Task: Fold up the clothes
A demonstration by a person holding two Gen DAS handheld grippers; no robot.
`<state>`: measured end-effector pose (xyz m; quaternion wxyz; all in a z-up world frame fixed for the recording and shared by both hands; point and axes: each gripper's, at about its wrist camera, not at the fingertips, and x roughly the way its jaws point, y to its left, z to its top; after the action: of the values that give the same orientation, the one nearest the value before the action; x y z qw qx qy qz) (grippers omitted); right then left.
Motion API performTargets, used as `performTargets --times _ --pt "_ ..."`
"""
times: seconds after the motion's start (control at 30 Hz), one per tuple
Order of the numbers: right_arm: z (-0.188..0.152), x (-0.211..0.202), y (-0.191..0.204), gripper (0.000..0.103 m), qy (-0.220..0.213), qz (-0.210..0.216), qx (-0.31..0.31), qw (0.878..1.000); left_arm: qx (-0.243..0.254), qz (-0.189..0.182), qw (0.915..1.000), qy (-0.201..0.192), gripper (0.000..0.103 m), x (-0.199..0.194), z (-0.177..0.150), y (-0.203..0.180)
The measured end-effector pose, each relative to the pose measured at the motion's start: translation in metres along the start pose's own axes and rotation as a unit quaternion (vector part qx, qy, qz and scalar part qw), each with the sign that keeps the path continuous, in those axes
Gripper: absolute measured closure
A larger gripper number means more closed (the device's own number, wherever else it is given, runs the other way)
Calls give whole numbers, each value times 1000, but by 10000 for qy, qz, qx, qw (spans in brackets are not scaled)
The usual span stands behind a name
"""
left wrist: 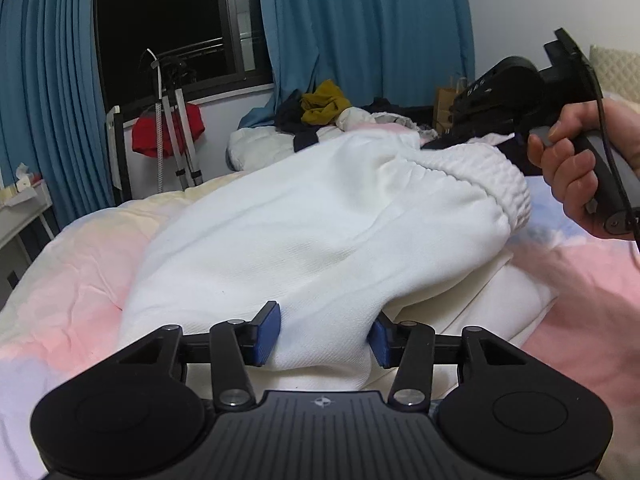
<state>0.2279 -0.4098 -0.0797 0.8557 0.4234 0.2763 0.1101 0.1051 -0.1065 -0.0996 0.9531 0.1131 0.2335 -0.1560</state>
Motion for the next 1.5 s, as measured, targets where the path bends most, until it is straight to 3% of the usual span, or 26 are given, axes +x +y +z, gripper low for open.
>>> performTargets --times 0.07,0.13,0.27,0.4,0.5,0.6,0.7,0.77,0.83,0.87,1.03,1.13,1.23,1.33,1.5 --pt "3 -7 3 86 -171 145 -105 9997 -12 -54 10000 2 54 -2 0 1" --pt "2 -7 3 86 -215 30 -230 9995 19 -80 10000 24 54 -1 -1 2" --pt "-7 10 -15 85 26 -544 -252 9982 -59 -144 9998 98 53 -1 -1 8" --pt "-5 -1 -19 84 -30 -248 157 9996 -276 -194 9993 136 51 -9 3 17" --pt "-12 -25 -4 83 -165 -291 -43 9994 -581 -279 9978 177 43 -22 8 28" --pt "-29 -57 17 82 -359 -610 -597 9957 -913 -361 9952 3 24 -44 13 39" --pt "-47 -84 33 68 -570 -670 -822 9927 -1339 -464 9898 -167 14 -59 16 59" --pt "-60 -98 37 41 -625 -583 -855 9927 -1663 -529 9844 -223 7 -64 16 75" --pt "-73 -110 40 24 -672 -533 -858 9926 -1991 -448 9788 -145 5 -62 12 92" --pt "-79 -112 42 20 -650 -530 -879 9926 -2156 -386 9757 -86 5 -59 10 101" --pt "-95 -96 53 18 -205 -740 -1224 9895 -2827 -256 9583 334 5 -45 -2 135" --pt "-104 -68 52 18 98 -1162 -1569 9807 -2958 -108 9539 490 5 -37 -8 144" --pt "-106 -40 36 16 309 -1403 -1493 9783 -3059 -70 9495 697 5 -27 -14 150" --pt "-100 -21 16 0 461 -1235 -1078 9854 -3079 -77 9476 848 5 -23 -21 154" --pt "-96 -19 4 0 536 -481 -418 9965 -3180 -89 9431 965 5 -20 -29 155"
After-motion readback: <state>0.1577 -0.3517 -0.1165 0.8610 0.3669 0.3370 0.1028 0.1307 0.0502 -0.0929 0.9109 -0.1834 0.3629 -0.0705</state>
